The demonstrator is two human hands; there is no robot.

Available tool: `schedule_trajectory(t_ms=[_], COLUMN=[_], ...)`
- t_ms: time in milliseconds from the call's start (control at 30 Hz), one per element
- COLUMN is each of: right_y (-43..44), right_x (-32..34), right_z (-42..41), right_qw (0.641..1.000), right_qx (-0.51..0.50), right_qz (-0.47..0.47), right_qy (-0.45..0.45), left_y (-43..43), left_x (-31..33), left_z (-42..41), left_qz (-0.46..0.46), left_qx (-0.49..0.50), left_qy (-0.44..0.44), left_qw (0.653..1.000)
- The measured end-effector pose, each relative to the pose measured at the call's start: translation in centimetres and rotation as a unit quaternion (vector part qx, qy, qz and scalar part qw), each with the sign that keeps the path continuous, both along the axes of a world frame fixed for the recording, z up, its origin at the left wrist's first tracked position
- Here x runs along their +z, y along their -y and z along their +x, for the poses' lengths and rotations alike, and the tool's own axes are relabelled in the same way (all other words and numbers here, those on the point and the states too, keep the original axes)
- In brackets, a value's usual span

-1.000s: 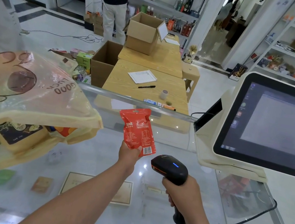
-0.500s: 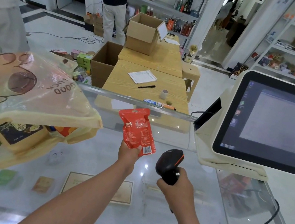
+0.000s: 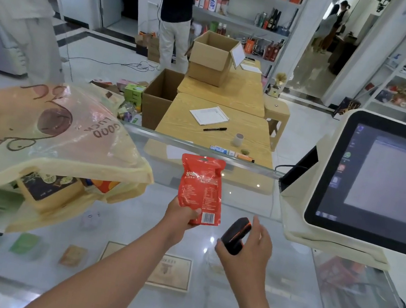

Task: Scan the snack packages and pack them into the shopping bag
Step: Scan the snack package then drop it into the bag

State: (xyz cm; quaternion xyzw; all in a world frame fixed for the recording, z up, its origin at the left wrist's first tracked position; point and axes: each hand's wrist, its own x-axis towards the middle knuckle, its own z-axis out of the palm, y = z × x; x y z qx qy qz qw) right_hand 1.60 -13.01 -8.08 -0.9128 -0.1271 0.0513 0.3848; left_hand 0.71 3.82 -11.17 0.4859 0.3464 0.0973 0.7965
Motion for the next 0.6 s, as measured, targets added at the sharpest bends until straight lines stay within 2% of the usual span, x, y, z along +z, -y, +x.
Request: schedule_trajectory(t_ms=[67,100,167,267,433,533,600], right_y=[-1.4,-2.3,-4.5,-7.8,-11.6,-13.5,-14.3], right_x=[1.2,1.8,2.9,3.5,2.3,1.8,1.6], right_z=[0.1,0.3,0.7,0.7,-1.8,-4.1,-5.0], right_qw=[0.998,0.996,0.979,0.912,0.856,0.812,0.787], right_qx=[0.015,0.022,0.039,0.069,0.168,0.205,0.231], right_qz=[0.055,0.089,0.175,0.285,0.359,0.398,0.409], right_qy=[0.034,0.014,-0.100,-0.286,-0.333,-0.375,-0.400], left_y=[-0.7,-1.1,-1.8,-3.4,-6.0,-7.6,-9.1], left_x=[0.6,1.0,1.9,3.5,6.1,7.4,7.9], left_z=[-1.3,-2.0,-3.7,-6.5,-11.8,-15.1,-16.8], left_qz=[-0.003,-0.007,-0.009,0.001,0.130,0.215,0.237], left_qx=[-0.039,-0.052,-0.066,-0.071,-0.117,-0.078,0.006], left_qy=[0.027,0.041,0.064,0.081,0.043,0.003,-0.040], left_qw=[0.999,0.998,0.996,0.994,0.984,0.974,0.971])
